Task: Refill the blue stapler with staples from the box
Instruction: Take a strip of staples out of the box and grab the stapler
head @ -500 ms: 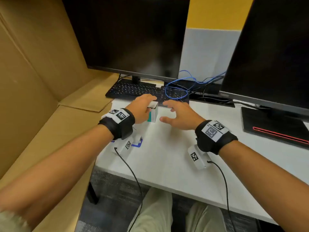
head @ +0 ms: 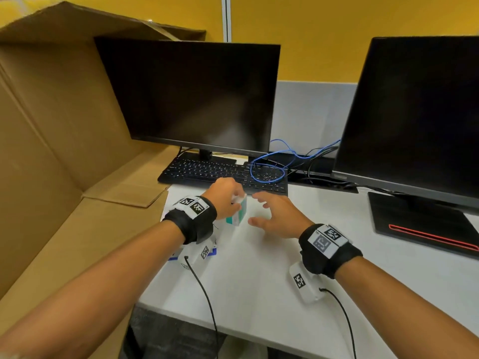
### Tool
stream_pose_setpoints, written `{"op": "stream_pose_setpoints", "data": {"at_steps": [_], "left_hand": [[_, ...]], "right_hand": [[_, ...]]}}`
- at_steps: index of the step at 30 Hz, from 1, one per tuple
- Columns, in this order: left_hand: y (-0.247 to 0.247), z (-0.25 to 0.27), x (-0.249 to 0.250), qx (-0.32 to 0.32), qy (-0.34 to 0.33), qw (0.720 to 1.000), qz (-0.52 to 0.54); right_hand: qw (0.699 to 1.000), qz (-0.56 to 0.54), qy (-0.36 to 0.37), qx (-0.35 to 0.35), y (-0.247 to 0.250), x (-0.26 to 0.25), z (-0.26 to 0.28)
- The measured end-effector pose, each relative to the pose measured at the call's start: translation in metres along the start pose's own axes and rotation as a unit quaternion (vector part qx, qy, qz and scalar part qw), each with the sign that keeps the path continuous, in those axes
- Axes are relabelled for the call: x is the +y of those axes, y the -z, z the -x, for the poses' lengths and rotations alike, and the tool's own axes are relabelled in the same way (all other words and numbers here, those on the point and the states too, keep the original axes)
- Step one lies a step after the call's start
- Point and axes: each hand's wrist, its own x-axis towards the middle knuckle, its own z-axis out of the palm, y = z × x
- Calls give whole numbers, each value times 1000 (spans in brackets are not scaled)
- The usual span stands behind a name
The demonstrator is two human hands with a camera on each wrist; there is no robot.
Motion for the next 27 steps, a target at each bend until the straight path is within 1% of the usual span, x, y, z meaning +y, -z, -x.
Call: {"op": "stream_pose_setpoints", "data": {"at_steps": [3,6,9,13,18,20,24,27], "left_hand": [[5,-1,2,-19,-11,999,45],[5,2,5,-68,-26,993,95],[6,4,11,-98,-40,988,109],[10,6,17,-107,-44,987,108],[16,11,24,-128,-14,982,139],[15,15,28,-126,-11,982,139],[10,22,31,-114,16,981,158],[9,24,32,-114,32,977,177]], "right_hand": [[1000,0,7,6,0,-1,-4],[1000,-9,7,11,0,1,-4],[1000,-11,22,10,-2,4,-1],[1000,-8,24,8,2,4,4],[999,-5,41,31,11,4,13],[998,-3,42,37,14,4,16],[997,-40,34,61,18,3,23],[997,2,37,68,22,-2,25]]}}
